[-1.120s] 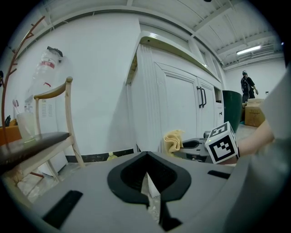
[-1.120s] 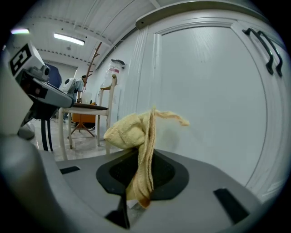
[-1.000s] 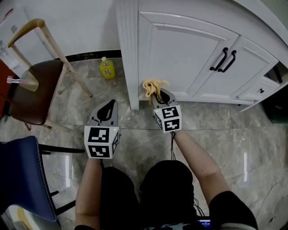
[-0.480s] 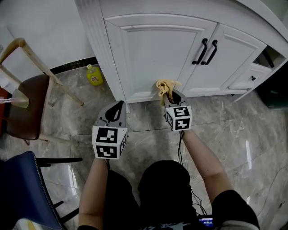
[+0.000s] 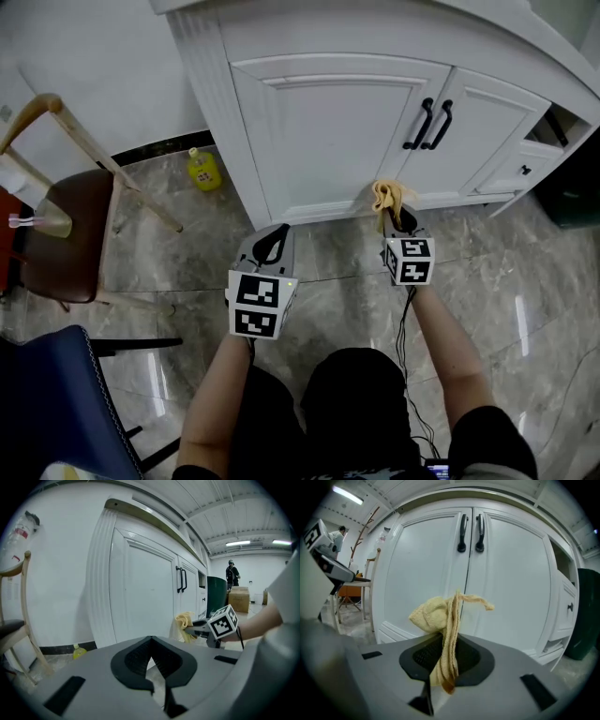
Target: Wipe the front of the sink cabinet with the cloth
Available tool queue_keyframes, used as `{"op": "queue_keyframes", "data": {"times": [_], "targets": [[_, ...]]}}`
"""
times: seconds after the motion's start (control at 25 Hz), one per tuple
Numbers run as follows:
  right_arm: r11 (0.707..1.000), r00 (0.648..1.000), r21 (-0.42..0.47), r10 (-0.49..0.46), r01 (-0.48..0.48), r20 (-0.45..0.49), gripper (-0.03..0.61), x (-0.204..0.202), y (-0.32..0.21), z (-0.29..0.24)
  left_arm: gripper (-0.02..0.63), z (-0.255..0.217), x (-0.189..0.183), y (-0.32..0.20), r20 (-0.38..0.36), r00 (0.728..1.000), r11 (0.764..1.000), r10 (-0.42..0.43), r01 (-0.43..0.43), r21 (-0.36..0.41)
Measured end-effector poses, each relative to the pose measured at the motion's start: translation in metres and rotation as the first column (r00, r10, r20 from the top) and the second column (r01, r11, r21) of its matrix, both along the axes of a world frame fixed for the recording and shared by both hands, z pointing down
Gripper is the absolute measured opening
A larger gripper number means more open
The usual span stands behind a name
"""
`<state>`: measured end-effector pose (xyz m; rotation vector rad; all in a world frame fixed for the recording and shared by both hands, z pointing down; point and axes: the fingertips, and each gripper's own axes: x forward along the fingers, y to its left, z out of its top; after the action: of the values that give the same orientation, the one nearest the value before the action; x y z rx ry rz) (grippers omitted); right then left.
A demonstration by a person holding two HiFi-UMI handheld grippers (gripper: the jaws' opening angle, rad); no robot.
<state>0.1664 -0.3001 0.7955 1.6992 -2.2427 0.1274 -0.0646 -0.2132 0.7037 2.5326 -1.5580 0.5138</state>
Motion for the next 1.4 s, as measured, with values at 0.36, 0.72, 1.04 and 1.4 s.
{"op": "queue_keyframes", "data": {"times": [0.36, 0.72, 1.04, 1.4], "targets": [[0.994, 0.996, -0.086, 0.071, -0.066, 0.053, 0.080, -0.011, 0.032, -0.092, 0.014, -0.069, -0.032, 0.037, 0.076, 0.997, 0.999, 0.011, -0.007, -0.045], [0.981, 0.998, -0.187, -0.035, 0.043, 0.047, 0.080, -0.039, 0.083, -0.243, 0.014, -0.207, -0.009, 0.080, -0.019, 1.000, 0.988, -0.023, 0.020, -0.156], [0.951, 0.983, -0.253, -0.162, 0.179, 0.088, 0.080, -0.057, 0.121, -0.404, 0.014, -0.367, -0.015, 0.101, -0.088, 0.977, 0.953, -0.195, 0.167, -0.254], [0.957, 0.979, -0.211, -0.182, 0.198, 0.093, 0.080, -0.048, 0.109, -0.525, 0.014, -0.493, 0.007, 0.091, -0.050, 0.990, 0.975, -0.132, 0.120, -0.189]]}}
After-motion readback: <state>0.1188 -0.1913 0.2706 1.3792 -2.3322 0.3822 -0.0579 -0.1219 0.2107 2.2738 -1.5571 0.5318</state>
